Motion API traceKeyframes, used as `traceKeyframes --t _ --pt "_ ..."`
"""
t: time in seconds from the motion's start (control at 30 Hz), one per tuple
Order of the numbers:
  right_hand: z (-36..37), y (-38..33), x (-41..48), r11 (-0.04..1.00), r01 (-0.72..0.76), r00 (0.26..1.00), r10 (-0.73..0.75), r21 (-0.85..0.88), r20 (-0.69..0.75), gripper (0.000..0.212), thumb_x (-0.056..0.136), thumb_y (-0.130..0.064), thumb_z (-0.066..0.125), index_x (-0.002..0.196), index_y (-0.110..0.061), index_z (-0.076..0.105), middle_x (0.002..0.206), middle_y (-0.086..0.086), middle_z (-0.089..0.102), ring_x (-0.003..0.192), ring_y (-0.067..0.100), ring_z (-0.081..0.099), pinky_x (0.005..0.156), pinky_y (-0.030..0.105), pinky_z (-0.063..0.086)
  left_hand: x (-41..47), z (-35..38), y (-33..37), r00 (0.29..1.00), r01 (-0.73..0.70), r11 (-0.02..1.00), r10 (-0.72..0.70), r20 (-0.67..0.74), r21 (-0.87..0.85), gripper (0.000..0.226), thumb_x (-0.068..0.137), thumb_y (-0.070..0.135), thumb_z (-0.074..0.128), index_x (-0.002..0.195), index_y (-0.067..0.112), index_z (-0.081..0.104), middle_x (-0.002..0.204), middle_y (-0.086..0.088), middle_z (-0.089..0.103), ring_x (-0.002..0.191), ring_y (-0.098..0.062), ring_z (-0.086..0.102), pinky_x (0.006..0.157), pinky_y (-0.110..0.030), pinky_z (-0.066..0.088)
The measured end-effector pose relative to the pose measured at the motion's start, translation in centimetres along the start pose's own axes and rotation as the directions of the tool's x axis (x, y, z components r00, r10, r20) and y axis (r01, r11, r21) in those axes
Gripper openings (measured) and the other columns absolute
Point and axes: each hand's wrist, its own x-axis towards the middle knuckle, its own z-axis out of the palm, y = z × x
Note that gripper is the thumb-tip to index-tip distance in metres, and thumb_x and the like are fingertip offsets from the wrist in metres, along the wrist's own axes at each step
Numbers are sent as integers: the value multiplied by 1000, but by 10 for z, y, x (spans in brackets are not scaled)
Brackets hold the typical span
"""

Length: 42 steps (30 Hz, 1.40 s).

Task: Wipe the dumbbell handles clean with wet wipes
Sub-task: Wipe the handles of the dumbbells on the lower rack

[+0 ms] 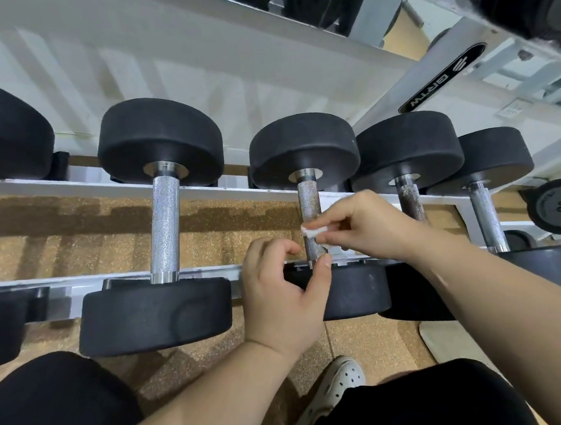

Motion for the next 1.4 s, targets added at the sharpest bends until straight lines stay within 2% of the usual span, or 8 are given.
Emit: traceKeyframes --t 0.23,0.33,0.47,0.57,0.7,0.9,1.17,1.4 --pt "6 -3 43 999 -43 935 33 -21 -353 16 90 -25 74 104 -23 79 94 -11 75 88 -4 64 85 21 52 0 0 1 1000 -9 1000 8 8 16 32 83 55 58 95 25 57 102 12 48 96 -13 51 86 -32 46" --pt "-1 -4 29 994 -65 979 82 92 -186 12 86 -30 77 97 -27 81 75 -20 70 71 -6 62 70 15 50 0 0 0 1000 -11 1000 11 16 14 32 83 55 57 95 25 56 100 13 48 95 -13 50 84 -31 45" --pt "0 -3 1 983 -95 983 67 159 172 8 83 -31 81 90 -34 81 68 -5 71 60 15 59 59 28 46 0 0 1 1000 -18 1000 18 13 10 31 83 55 57 92 25 56 97 13 49 92 -8 49 82 -21 40" --pt "6 0 11 992 -42 997 49 119 -62 10 84 -30 80 93 -28 82 65 -20 66 65 0 61 61 15 41 0 0 0 999 -30 999 30 11 20 30 83 54 57 92 25 56 95 15 48 91 -8 48 80 -21 39" --pt "14 -4 31 978 -113 915 171 175 -365 12 85 -30 79 97 -28 81 78 -22 68 81 -6 63 73 10 42 0 -1 0 999 -12 999 11 31 39 30 83 57 55 93 29 54 95 15 46 90 -10 47 80 -20 38" --pt "15 -2 -8 905 -229 968 250 358 -13 11 88 -13 75 91 -22 81 63 -12 68 55 2 57 61 23 49 1 -3 7 997 30 997 -35 71 66 35 82 60 51 98 29 57 99 20 46 92 -11 48 81 -28 40" --pt "24 4 26 883 -188 857 361 429 -368 12 90 -17 70 82 -24 64 64 9 57 59 25 55 61 32 47 -1 -3 6 997 15 996 -22 70 90 36 84 60 49 99 29 58 99 21 49 95 -7 51 82 -22 41" --pt "17 -1 -8 792 -287 953 290 539 82 7 88 -10 70 87 -14 64 70 5 62 60 18 60 57 28 53 4 -2 4 994 31 995 -41 104 92 28 84 56 48 99 35 59 96 13 53 89 -5 51 78 -23 41"
